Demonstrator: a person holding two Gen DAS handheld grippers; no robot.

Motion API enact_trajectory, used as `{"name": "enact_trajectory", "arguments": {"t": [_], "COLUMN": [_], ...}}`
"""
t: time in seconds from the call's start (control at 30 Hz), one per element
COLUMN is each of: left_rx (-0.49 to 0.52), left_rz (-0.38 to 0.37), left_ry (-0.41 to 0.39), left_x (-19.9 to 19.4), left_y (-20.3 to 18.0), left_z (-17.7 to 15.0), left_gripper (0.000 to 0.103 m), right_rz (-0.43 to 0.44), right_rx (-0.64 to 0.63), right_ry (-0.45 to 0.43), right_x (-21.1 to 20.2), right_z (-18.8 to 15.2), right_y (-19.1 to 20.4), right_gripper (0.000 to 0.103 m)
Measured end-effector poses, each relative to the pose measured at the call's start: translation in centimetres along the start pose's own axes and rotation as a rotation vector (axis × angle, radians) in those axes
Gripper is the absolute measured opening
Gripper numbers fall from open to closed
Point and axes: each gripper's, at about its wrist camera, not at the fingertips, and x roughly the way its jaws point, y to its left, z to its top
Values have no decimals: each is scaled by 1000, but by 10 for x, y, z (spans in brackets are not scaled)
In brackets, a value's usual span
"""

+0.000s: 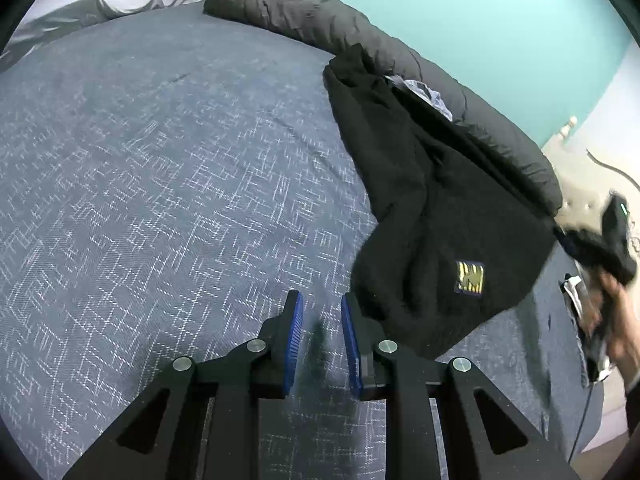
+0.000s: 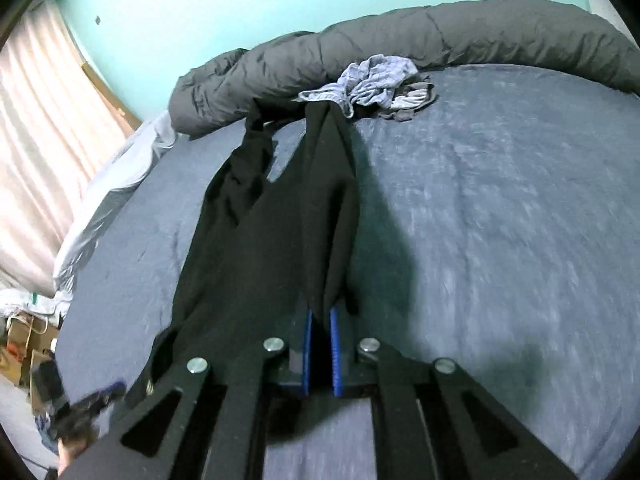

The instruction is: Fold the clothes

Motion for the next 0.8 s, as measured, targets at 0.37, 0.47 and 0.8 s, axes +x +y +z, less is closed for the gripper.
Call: {"name": "enact_trajectory", "arguments": {"t": [0.37, 0.47, 0.8], "left_rx": [10, 8, 16], "left_rz": [-6, -7, -13], "left_ry": [1, 3, 8], "left_x": [-3, -2, 0], "left_y": [-6, -5, -9], "left_z": [-1, -1, 1], "left_gripper": [22, 22, 23], "right_rz": [-36, -55, -96], "right_rx": [-8, -17, 81], "right_ry": [213, 178, 49], "right_x": [-36, -38, -22], "right_z": [-104, -84, 3], "right_y": [-14, -6, -25], "right_gripper": [7, 13, 64]}}
